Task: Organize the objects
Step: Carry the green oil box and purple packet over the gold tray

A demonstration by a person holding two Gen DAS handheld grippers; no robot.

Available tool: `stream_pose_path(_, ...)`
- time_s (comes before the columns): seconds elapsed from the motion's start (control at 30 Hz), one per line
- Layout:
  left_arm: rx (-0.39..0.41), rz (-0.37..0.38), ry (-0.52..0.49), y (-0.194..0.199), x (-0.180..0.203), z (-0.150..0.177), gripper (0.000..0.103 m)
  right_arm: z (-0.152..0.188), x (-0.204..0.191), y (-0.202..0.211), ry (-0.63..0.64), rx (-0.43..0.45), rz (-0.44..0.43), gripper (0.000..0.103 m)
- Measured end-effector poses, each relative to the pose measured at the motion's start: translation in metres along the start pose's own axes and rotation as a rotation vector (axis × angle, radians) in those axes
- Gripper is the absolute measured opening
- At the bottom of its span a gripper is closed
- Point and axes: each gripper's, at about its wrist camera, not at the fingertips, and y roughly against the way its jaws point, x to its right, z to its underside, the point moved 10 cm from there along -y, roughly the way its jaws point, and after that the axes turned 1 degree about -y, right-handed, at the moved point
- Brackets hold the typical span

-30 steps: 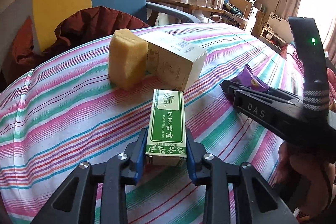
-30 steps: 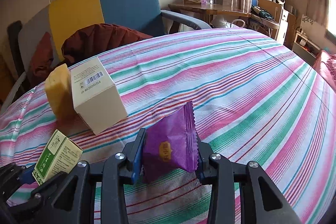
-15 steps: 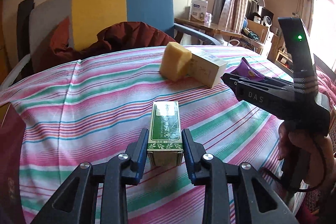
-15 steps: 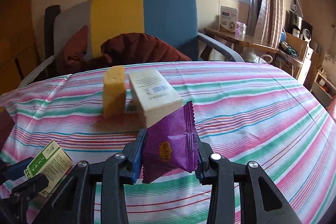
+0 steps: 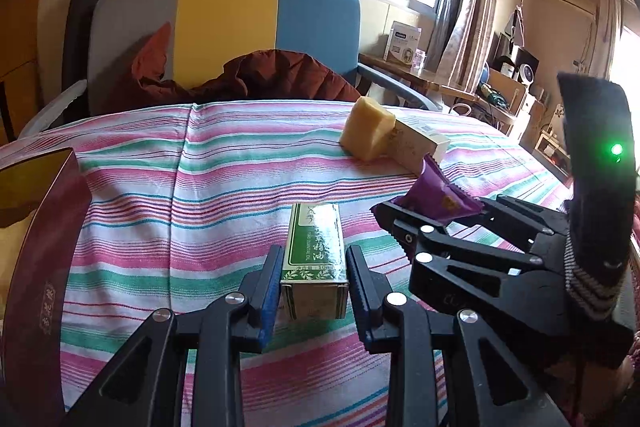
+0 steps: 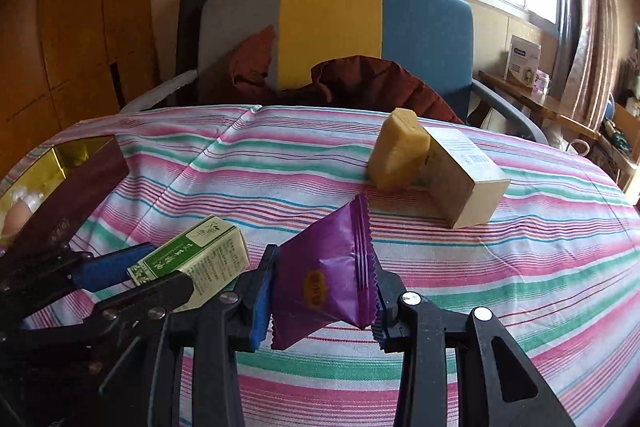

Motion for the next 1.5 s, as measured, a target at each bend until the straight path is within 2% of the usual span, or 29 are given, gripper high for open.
stream_pose_path(0.2, 0.061, -0.013, 0.054, 0.036, -0.026, -0.006, 0.031, 0.001, -0.005, -0.003, 0.045, -0.007, 0.031, 0.040)
stream_pose_path(0.37, 0.120, -0.046, 0.151, 0.067, -0.067, -0.018, 0.031, 0.002, -0.002, -0.004, 0.037, -0.017, 0.040, 0.040)
stream_pose_path(0.53, 0.142, -0.088, 0.245, 0.091, -0.114, -0.021, 0.031, 0.003, 0.006, -0.005, -0.005, -0.028, 0.039, 0.040)
stream_pose_path(0.57, 0.138, -0.067, 0.259, 0.093, -0.117, -0.021, 0.029, 0.004, 0.007, -0.006, -0.011, -0.033, 0.037, 0.040)
stream_pose_path(0.6, 0.119, -0.030, 0.258, 0.091, -0.115, -0.021, 0.029, 0.005, 0.008, -0.007, -0.016, -0.039, 0.039, 0.040)
stream_pose_path(0.67, 0.085, -0.023, 0.203, 0.087, -0.106, -0.018, 0.030, 0.006, 0.009, -0.009, -0.016, -0.049, 0.047, 0.040)
stream_pose_path(0.73, 0.049, 0.031, 0.158, 0.079, -0.087, -0.016, 0.032, 0.007, 0.008, -0.010, -0.007, -0.054, 0.051, 0.040)
stream_pose_path(0.8, 0.018, 0.091, 0.122, 0.069, -0.062, -0.013, 0.041, 0.006, 0.006, -0.010, 0.002, -0.051, 0.056, 0.040)
stream_pose_path(0.83, -0.006, 0.110, 0.099, 0.063, -0.052, -0.010, 0.050, 0.006, 0.006, -0.009, 0.005, -0.049, 0.058, 0.040)
stream_pose_path(0.87, -0.037, 0.118, 0.065, 0.055, -0.041, -0.007, 0.051, 0.006, 0.006, -0.009, 0.006, -0.047, 0.061, 0.040)
stream_pose_path(0.97, -0.121, 0.081, -0.002, 0.027, -0.026, 0.008, 0.051, 0.007, 0.008, -0.009, 0.001, -0.051, 0.063, 0.040)
stream_pose_path(1.07, -0.209, 0.085, 0.033, 0.002, -0.028, 0.027, 0.050, 0.007, 0.011, -0.010, -0.013, -0.052, 0.063, 0.040)
stream_pose_path(1.1, -0.229, 0.093, 0.051, -0.003, -0.030, 0.033, 0.047, 0.007, 0.011, -0.009, -0.017, -0.051, 0.063, 0.040)
stream_pose_path(1.13, -0.246, 0.099, 0.071, -0.006, -0.032, 0.039, 0.038, 0.007, 0.012, -0.009, -0.022, -0.050, 0.064, 0.040)
stream_pose_path(1.23, -0.218, 0.122, 0.120, 0.001, -0.041, 0.041, 0.031, 0.007, 0.014, -0.009, -0.032, -0.047, 0.064, 0.040)
stream_pose_path(1.5, -0.049, 0.101, 0.239, 0.056, -0.083, 0.003, 0.031, 0.008, 0.012, -0.010, -0.018, -0.054, 0.071, 0.040)
